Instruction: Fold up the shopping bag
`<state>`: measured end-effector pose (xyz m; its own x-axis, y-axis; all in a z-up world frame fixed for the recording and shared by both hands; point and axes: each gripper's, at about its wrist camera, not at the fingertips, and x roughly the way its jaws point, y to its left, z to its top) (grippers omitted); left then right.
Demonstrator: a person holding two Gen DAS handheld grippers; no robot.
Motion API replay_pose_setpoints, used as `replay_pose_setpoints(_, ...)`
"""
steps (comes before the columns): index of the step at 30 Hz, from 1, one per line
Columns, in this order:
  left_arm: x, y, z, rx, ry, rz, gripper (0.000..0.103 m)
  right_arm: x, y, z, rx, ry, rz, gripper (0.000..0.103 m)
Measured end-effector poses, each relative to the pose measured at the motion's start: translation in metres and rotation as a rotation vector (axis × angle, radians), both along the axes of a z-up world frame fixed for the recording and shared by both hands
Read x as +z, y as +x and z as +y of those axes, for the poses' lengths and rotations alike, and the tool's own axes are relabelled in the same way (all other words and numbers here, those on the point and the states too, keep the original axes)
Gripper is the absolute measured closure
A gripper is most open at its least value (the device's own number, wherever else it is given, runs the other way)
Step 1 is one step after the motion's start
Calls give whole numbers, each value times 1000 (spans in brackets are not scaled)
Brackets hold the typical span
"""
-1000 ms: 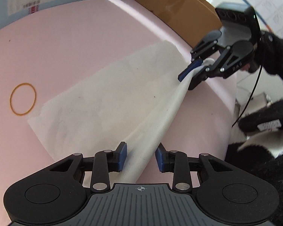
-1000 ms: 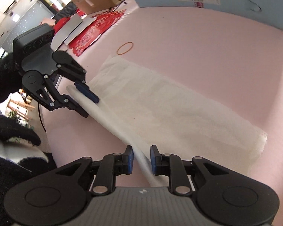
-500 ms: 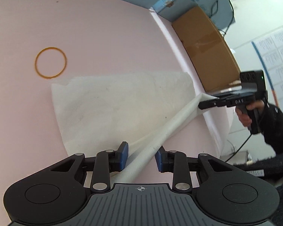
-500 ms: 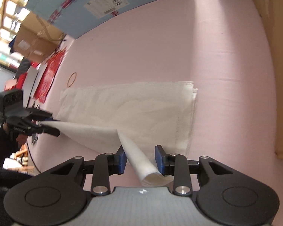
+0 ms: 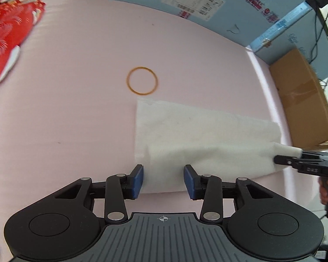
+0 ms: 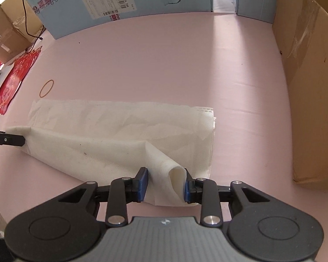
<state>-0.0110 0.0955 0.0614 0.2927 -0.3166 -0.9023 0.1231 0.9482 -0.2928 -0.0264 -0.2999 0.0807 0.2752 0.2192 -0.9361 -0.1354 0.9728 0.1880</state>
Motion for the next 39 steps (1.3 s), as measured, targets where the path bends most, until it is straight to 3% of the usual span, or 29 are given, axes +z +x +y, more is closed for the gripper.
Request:
replay_pose_setpoints(2, 6, -3, -3, -9, 119, -55, 52, 0, -1, 1, -1, -4, -8, 71)
replay_pose_setpoints(5, 34, -19, -19, -54, 302, -231, 46, -1, -4, 4, -3, -11, -20, 70)
replay_pose_setpoints(6, 44, -25, -25, -77, 316, -294, 42, -1, -5, 4, -4, -10, -23, 70)
replay_pose_setpoints(11, 65, -37, -85, -217, 274, -481, 40, 3, -9, -1, 1, 3, -33, 70)
replay_pose_setpoints(15, 76, -50, -124, -286, 388, -616, 40, 4, -8, 0, 22, -7, -41, 70)
replay_pose_setpoints(18, 83, -58, -130, -275, 479, -687, 37, 4, -9, 4, 48, -17, -50, 71)
replay_pose_setpoints(21, 92, -60, -127, -200, 551, -734, 30, 4, -10, 3, 49, -11, -52, 71)
replay_pose_setpoints(27, 102, -53, -113, -77, 603, -770, 28, 3, -11, 1, 57, -6, -57, 70)
replay_pose_setpoints(28, 103, -54, -113, -93, 571, -781, 27, 3, -11, 2, 61, -8, -58, 70)
replay_pose_setpoints(31, 100, -57, -116, -249, 352, -769, 20, 3, -11, 1, 63, -6, -60, 70)
replay_pose_setpoints(33, 85, -53, -124, -330, 292, -709, 20, 2, -10, 0, 62, -3, -60, 70)
replay_pose_setpoints(35, 64, -38, -121, -330, 263, -582, 21, 2, -11, 0, 59, 2, -60, 70)
replay_pose_setpoints(37, 42, -20, -110, -281, 228, -423, 31, 2, -11, -1, 53, 9, -62, 70)
replay_pose_setpoints(38, 36, -14, -98, -239, 207, -357, 42, 1, -12, -2, 50, 13, -63, 70)
replay_pose_setpoints(39, 34, -13, -91, -219, 208, -331, 45, 1, -12, -3, 44, 20, -63, 70)
